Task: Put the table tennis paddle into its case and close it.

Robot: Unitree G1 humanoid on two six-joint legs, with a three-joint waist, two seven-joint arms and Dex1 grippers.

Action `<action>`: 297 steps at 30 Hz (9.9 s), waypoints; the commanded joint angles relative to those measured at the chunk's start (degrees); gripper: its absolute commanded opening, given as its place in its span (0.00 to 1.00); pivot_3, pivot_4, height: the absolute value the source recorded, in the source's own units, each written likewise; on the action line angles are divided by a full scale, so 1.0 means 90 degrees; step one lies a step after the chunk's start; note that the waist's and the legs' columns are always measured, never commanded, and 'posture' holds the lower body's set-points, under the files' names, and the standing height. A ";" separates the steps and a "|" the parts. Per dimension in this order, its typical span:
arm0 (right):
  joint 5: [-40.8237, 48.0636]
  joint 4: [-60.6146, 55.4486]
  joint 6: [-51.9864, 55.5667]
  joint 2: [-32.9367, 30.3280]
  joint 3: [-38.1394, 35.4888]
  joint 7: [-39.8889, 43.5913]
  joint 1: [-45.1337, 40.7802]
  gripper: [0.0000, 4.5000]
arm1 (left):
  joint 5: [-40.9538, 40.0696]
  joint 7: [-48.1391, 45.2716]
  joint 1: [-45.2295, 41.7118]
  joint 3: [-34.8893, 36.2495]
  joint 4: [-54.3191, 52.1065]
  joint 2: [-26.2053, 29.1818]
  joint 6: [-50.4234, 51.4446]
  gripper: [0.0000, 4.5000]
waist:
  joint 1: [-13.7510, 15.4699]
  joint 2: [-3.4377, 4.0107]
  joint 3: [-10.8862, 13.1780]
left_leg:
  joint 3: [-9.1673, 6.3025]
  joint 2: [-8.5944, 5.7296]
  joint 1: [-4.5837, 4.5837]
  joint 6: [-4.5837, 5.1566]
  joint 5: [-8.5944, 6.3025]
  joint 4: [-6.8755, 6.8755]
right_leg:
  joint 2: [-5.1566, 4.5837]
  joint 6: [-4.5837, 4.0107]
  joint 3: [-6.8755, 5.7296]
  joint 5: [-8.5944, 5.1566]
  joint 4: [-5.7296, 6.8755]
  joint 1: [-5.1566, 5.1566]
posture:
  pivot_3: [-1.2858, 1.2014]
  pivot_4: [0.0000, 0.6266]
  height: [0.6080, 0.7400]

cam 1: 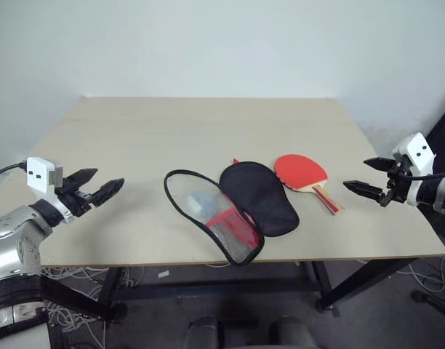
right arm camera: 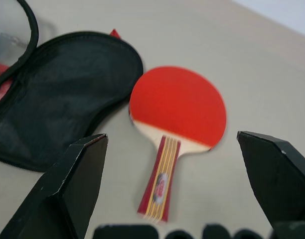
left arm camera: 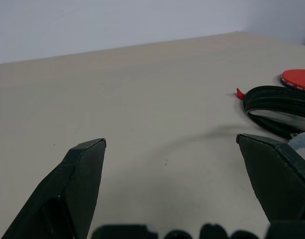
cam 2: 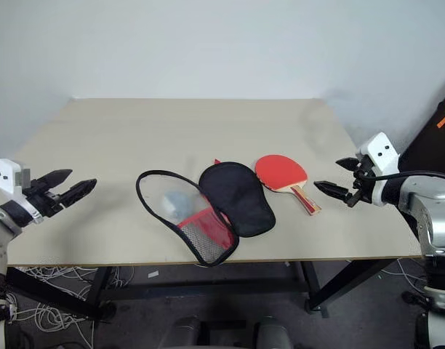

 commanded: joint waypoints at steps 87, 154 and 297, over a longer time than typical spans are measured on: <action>-0.1097 0.3101 0.0076 0.2866 0.0740 -0.2778 -0.2574 0.25 | 0.0089 0.0285 0.0025 -0.0442 -0.0588 -0.0468 -0.0380 1.00 | -0.0071 0.0004 0.0000 | 0.0018 0.0002 0.0054 -0.0002 0.0001 -0.0024 | 0.0006 -0.0001 0.0029 0.0002 0.0021 0.0021 | 0.52 0.00 1.00; -0.1331 -0.0191 0.2536 0.4188 0.2475 -0.4185 -0.1052 0.25 | 0.0137 0.0298 -0.0089 -0.0528 -0.0395 -0.0528 -0.0465 1.00 | -0.0013 -0.0001 -0.0001 | 0.0020 0.0008 0.0040 -0.0006 -0.0002 -0.0025 | 0.0005 -0.0001 0.0023 0.0001 0.0016 0.0005 | 0.52 0.00 1.00; 0.0364 -0.1141 0.2714 0.2452 0.0644 -0.3349 -0.1555 1.00 | -0.3567 0.5100 -0.2050 0.0142 -0.3079 -0.4987 0.8664 0.99 | 0.0000 -0.0002 0.0003 | -0.0010 -0.0010 0.0013 0.0006 0.0003 -0.0005 | 0.0012 0.0000 0.0026 0.0000 -0.0003 0.0014 | 0.52 0.00 1.00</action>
